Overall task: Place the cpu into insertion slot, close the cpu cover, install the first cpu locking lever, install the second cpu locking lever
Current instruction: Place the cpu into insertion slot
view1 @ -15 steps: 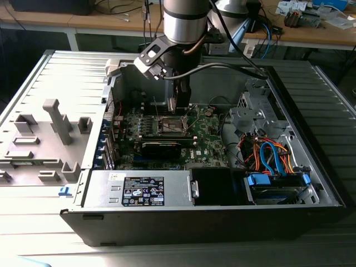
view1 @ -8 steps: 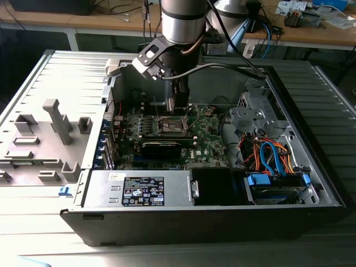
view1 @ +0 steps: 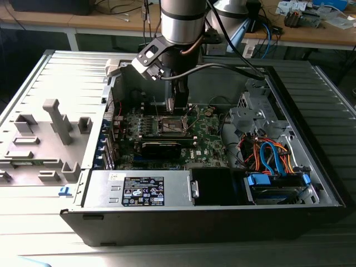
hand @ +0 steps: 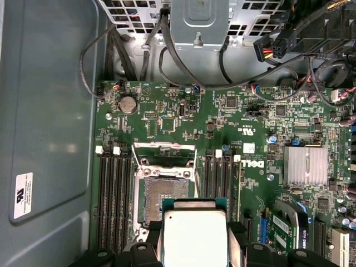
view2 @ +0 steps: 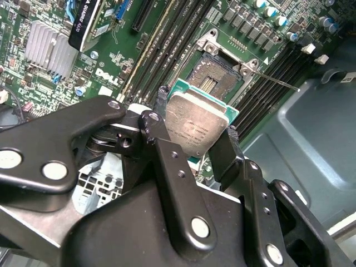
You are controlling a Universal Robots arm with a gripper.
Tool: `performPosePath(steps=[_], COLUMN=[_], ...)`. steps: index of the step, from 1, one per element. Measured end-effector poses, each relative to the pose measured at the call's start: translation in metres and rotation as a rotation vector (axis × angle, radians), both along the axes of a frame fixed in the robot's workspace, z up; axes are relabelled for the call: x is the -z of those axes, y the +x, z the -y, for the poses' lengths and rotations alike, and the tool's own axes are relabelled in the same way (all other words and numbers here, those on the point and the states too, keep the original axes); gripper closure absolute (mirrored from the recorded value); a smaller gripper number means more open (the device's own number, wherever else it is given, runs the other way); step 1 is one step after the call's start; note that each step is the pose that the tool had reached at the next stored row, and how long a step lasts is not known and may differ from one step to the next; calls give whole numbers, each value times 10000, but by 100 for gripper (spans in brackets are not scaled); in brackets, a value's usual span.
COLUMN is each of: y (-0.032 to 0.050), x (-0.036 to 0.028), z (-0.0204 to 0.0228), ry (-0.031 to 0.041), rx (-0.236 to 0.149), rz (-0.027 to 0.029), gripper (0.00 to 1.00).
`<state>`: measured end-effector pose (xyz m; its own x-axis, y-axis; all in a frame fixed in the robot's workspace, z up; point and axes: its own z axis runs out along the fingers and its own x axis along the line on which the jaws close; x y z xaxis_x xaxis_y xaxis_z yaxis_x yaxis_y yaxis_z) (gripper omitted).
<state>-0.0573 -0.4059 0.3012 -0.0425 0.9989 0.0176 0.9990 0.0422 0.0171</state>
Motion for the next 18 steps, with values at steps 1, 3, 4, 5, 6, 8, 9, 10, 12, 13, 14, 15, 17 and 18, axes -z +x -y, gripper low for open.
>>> performPosePath(steps=[1,3,4,5,6,8,9,10,12,13,14,15,17,18], y=[0,0,-1,-1,-1,-1,-2,-2,-3,-4,-4,-4,-5,-6], x=[0,1,1,1,2,2,3,3,4,3,4,4,6,6], z=[-1,-4,-7,-9,-11,-13,-16,-18,-23,-24,-26,-27,-30,-31], ry=[-1,0,-1,-1,-1,-1,0,-1,-1,-1,-1,-1,1,0], rx=[0,0,0,0,0,0,0,0,1,1,0,0,0,0], rz=[0,0,0,0,0,1,0,0,0,0,0,0,1,0], gripper=[45,45,45,45,45,45,45,45,45,45,45,45,45,45])
